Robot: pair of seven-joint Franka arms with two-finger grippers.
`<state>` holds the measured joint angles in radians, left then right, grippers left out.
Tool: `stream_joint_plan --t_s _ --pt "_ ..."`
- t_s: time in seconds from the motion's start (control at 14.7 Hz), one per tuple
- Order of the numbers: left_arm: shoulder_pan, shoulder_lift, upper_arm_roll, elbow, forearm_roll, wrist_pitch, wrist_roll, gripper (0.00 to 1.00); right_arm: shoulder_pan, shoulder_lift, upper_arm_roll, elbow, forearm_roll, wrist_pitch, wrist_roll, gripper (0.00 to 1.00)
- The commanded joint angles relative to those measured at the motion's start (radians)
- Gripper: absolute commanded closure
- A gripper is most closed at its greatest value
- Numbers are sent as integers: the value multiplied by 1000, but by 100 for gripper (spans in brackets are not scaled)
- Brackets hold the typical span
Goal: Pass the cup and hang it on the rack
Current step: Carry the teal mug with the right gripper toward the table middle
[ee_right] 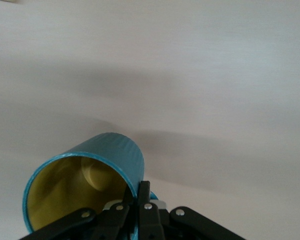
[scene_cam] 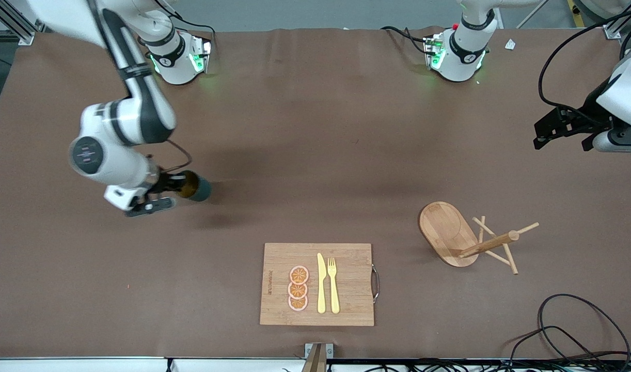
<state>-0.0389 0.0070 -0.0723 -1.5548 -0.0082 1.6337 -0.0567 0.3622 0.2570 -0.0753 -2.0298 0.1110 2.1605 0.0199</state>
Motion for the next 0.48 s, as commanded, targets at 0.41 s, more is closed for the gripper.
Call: stream_joint_plan --t_s 0.41 --pt "-3 8 2 15 11 5 17 0 380 89 -15 54 30 183 474 100"
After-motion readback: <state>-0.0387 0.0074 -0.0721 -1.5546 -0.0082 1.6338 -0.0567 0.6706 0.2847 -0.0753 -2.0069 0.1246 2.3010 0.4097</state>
